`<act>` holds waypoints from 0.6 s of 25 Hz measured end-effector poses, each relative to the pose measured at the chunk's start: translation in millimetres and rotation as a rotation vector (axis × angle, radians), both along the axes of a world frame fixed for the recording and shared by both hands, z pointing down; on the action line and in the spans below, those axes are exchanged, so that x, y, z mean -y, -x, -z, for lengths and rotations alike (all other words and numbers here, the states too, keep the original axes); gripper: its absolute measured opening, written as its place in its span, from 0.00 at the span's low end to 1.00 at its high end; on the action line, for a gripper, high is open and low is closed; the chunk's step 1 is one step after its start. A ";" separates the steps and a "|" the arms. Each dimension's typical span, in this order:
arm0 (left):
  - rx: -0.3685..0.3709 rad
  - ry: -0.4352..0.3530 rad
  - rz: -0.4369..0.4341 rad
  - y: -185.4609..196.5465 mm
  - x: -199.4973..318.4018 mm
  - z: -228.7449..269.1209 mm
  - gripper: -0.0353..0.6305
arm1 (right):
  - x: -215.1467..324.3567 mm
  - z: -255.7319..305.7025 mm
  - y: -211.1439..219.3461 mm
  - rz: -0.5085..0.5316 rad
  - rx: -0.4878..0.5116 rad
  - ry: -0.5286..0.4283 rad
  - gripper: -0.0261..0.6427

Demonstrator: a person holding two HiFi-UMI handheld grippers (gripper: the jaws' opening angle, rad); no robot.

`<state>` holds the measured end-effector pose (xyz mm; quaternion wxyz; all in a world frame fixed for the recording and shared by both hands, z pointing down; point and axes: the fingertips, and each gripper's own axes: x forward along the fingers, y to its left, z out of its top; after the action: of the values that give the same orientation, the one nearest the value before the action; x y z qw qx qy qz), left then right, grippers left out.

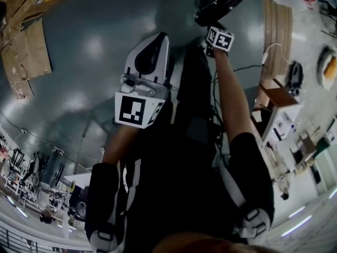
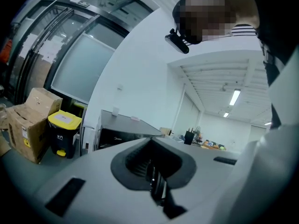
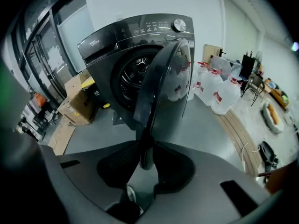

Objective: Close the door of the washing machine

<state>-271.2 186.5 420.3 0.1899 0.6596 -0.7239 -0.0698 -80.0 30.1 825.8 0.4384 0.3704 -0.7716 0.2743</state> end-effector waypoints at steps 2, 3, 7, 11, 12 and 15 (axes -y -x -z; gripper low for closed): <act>0.002 0.021 -0.001 10.2 -5.4 -8.0 0.06 | -1.2 -0.4 13.4 -0.017 0.011 0.003 0.16; 0.006 0.029 0.001 14.3 -6.7 -12.2 0.06 | -1.5 -1.1 19.6 -0.022 0.017 0.004 0.16; 0.012 0.025 0.029 26.8 -5.4 -15.8 0.06 | -1.2 -0.2 43.4 -0.027 0.057 0.006 0.17; 0.019 0.015 0.043 37.7 -0.4 -13.9 0.06 | -1.4 -0.2 63.1 -0.029 0.082 0.007 0.17; 0.026 0.012 0.044 40.6 1.3 -12.9 0.06 | -1.9 -0.7 66.3 -0.038 0.079 0.005 0.17; 0.036 0.013 0.052 52.4 7.7 -11.3 0.06 | -1.7 -0.1 75.8 -0.073 0.056 -0.005 0.17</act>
<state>-323.7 178.7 431.5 0.1795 0.6403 -0.7446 -0.0581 -155.8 31.8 825.9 0.4051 0.3916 -0.7703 0.2985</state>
